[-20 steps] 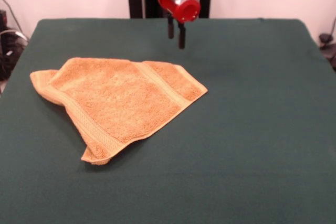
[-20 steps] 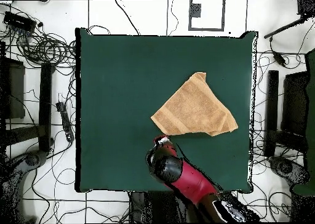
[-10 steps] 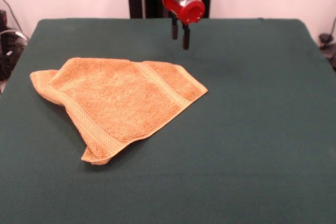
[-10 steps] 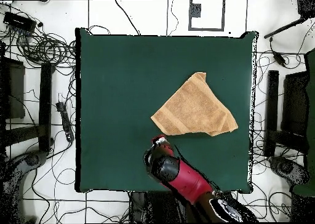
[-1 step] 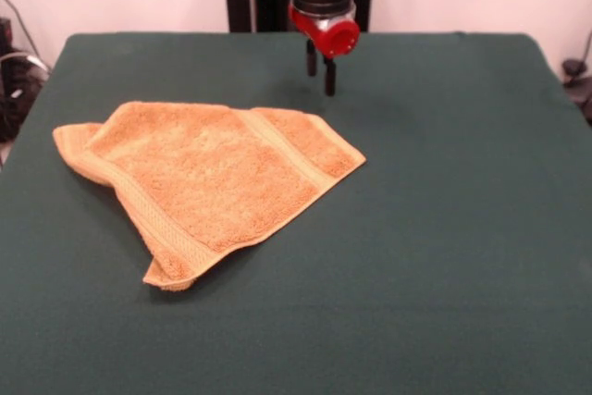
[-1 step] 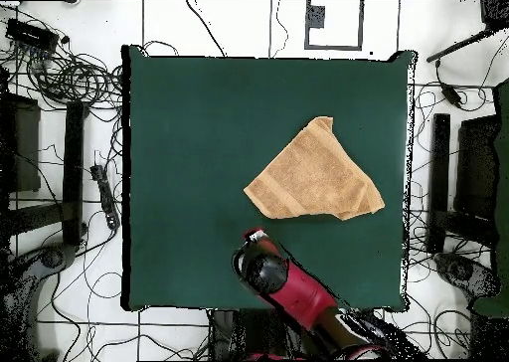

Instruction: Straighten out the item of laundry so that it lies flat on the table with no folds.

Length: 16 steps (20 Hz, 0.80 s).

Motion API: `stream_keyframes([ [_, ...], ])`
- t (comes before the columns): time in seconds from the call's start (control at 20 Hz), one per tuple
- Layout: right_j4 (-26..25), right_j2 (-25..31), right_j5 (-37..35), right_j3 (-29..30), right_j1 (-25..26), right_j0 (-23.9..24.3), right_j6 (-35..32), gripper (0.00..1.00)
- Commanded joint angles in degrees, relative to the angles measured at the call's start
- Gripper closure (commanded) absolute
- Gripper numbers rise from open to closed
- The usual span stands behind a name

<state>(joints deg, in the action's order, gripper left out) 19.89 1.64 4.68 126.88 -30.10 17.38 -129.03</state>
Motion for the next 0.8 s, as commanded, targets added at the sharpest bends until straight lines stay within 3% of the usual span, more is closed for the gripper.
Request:
stream_keyframes([
  [0.05, 2.5, 3.5, -1.4, -4.6, 0.0, -1.5, -10.1, 0.00],
  [0.5, 3.1, -2.4, -8.2, -6.3, -3.4, -5.0, -6.9, 0.00],
  [0.8, 1.9, -1.7, -13.0, -7.2, -6.5, -3.5, -6.1, 0.00],
])
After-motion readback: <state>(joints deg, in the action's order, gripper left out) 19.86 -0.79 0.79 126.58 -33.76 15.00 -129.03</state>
